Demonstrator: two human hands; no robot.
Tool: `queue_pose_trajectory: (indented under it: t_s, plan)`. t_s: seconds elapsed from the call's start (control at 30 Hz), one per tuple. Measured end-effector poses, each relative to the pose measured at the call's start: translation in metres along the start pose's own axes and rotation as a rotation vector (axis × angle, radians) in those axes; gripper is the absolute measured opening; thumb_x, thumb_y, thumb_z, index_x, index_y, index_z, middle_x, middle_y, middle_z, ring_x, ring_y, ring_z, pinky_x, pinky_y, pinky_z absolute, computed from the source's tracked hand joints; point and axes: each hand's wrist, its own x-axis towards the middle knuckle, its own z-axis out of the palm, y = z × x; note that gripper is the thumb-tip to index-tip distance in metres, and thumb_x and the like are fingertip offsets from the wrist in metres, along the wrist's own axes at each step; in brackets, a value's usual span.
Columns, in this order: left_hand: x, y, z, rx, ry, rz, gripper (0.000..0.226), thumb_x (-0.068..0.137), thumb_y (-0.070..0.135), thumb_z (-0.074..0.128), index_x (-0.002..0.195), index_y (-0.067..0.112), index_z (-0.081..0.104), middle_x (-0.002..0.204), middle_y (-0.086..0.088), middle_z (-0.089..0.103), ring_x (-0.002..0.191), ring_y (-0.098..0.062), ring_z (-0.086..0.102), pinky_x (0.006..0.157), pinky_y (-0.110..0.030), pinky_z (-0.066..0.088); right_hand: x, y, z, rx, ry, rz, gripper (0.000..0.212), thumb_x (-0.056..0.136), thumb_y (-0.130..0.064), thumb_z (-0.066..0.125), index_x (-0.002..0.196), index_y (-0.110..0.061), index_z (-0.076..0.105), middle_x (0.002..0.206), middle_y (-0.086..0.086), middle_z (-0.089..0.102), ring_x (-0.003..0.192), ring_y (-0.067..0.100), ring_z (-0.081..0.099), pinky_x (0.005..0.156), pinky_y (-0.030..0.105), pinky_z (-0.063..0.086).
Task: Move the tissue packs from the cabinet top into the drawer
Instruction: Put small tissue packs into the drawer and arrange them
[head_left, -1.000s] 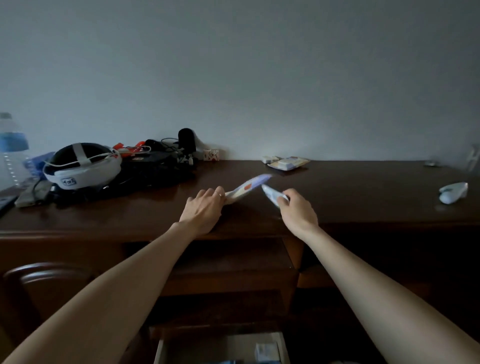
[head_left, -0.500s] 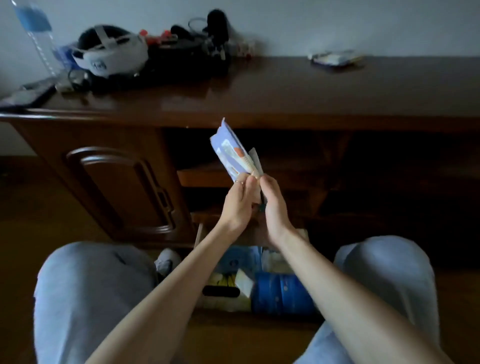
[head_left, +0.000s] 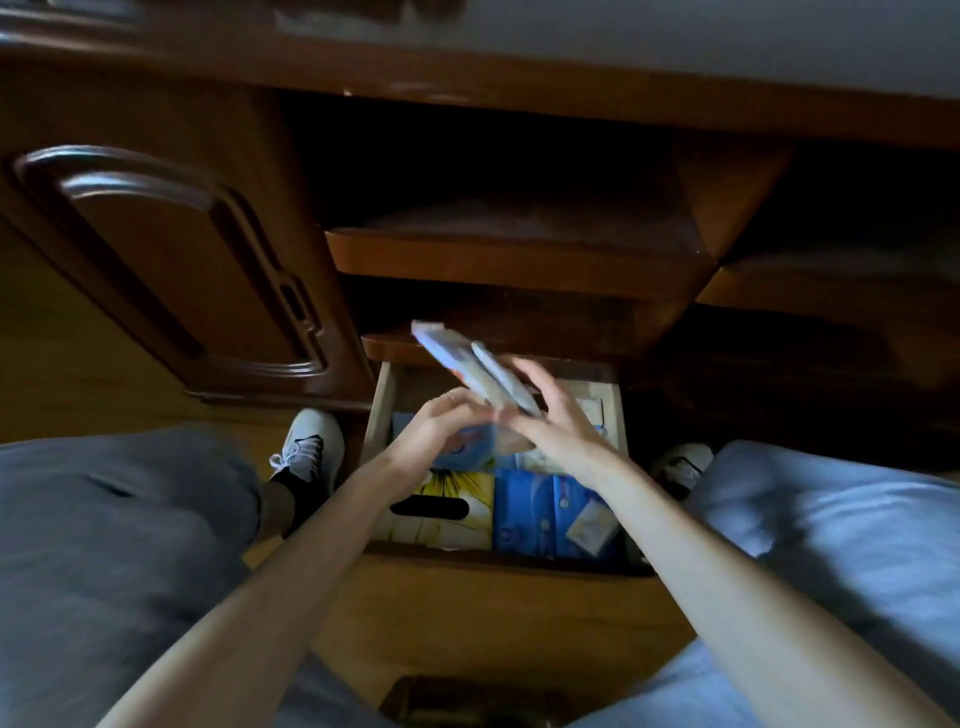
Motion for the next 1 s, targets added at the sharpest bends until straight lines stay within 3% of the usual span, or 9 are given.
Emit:
queue_pose_trajectory:
  t_s: [0.1, 0.23, 0.4, 0.5, 0.57, 0.67, 0.8, 0.9, 1.0]
  plan:
    - [0.003, -0.011, 0.005, -0.267, 0.112, -0.136, 0.073, 0.077, 0.059, 0.070, 0.131, 0.011, 0.060, 0.121, -0.012, 0.072, 0.110, -0.029, 0.070, 0.083, -0.035, 0.059, -0.005, 0.029, 0.009, -0.144, 0.061, -0.073, 0.060, 0.090, -0.028, 0.077, 0.132, -0.060, 0.048, 0.133, -0.026, 0.052, 0.120, -0.006, 0.052, 0.085, 0.007, 0.046]
    - [0.005, -0.027, 0.005, -0.343, 0.269, -0.138, 0.050, 0.089, 0.044, 0.073, 0.129, 0.017, 0.061, 0.121, -0.014, 0.071, 0.106, -0.031, 0.071, 0.081, -0.046, 0.060, -0.008, 0.049, 0.018, -0.222, -0.040, -0.060, 0.062, 0.087, -0.040, 0.074, 0.139, -0.059, 0.047, 0.147, -0.031, 0.033, 0.137, 0.002, 0.034, 0.107, 0.030, 0.041]
    - [0.004, -0.044, -0.002, -0.543, 0.296, -0.133, 0.037, 0.096, 0.022, 0.066, 0.131, 0.023, 0.057, 0.122, -0.008, 0.072, 0.112, -0.030, 0.069, 0.086, -0.050, 0.060, -0.003, 0.049, 0.015, 0.035, 0.032, 0.130, 0.055, 0.092, -0.046, 0.064, 0.142, -0.054, 0.044, 0.137, -0.026, 0.046, 0.116, -0.009, 0.049, 0.095, 0.029, 0.048]
    - [0.002, -0.045, -0.002, -0.658, 0.317, -0.161, 0.040, 0.094, 0.023, 0.069, 0.131, 0.014, 0.058, 0.124, -0.012, 0.070, 0.113, -0.032, 0.069, 0.088, -0.050, 0.059, -0.005, 0.060, 0.007, 0.146, 0.064, 0.312, 0.069, 0.087, -0.045, 0.078, 0.146, -0.031, 0.045, 0.133, -0.013, 0.061, 0.112, 0.009, 0.066, 0.099, 0.038, 0.053]
    - [0.000, -0.050, 0.001, -0.614, 0.349, -0.226, 0.043, 0.092, 0.028, 0.071, 0.129, 0.009, 0.059, 0.122, -0.014, 0.071, 0.110, -0.032, 0.070, 0.092, -0.051, 0.058, -0.007, 0.066, 0.006, 0.242, 0.042, 0.403, 0.055, 0.084, -0.042, 0.081, 0.129, -0.020, 0.060, 0.115, 0.000, 0.076, 0.101, 0.020, 0.074, 0.094, 0.045, 0.058]
    - [-0.001, -0.060, 0.006, -0.396, 0.409, -0.351, 0.047, 0.088, 0.038, 0.075, 0.121, 0.007, 0.064, 0.115, -0.013, 0.073, 0.106, -0.030, 0.071, 0.093, -0.050, 0.058, -0.007, 0.074, 0.001, 0.150, 0.149, 0.430, 0.038, 0.082, -0.041, 0.083, 0.109, -0.019, 0.071, 0.098, 0.000, 0.079, 0.090, 0.019, 0.076, 0.081, 0.038, 0.059]
    - [0.007, -0.069, -0.007, -0.076, 0.491, -0.381, 0.039, 0.091, 0.046, 0.068, 0.116, 0.016, 0.067, 0.111, -0.007, 0.072, 0.103, -0.024, 0.068, 0.095, -0.046, 0.056, 0.003, 0.095, -0.020, 0.252, 0.267, 0.448, 0.030, 0.086, -0.017, 0.081, 0.113, -0.017, 0.069, 0.106, 0.007, 0.078, 0.096, 0.025, 0.076, 0.086, 0.048, 0.060]
    - [0.010, -0.074, -0.039, 0.061, 0.743, -0.346, 0.033, 0.095, 0.038, 0.064, 0.120, 0.017, 0.064, 0.114, -0.007, 0.069, 0.102, -0.024, 0.066, 0.089, -0.043, 0.057, 0.022, 0.106, -0.029, 0.092, 0.361, 0.445, 0.027, 0.088, -0.009, 0.078, 0.106, -0.027, 0.069, 0.106, 0.001, 0.076, 0.093, 0.016, 0.075, 0.075, 0.037, 0.063]
    - [0.005, -0.083, -0.062, 0.285, 0.763, -0.278, 0.019, 0.097, 0.030, 0.059, 0.113, 0.021, 0.063, 0.111, -0.002, 0.070, 0.093, -0.018, 0.065, 0.073, -0.032, 0.054, 0.057, 0.110, -0.017, -0.119, 0.280, 0.362, 0.031, 0.090, -0.006, 0.073, 0.101, -0.033, 0.062, 0.108, -0.001, 0.072, 0.091, 0.014, 0.073, 0.069, 0.031, 0.061]
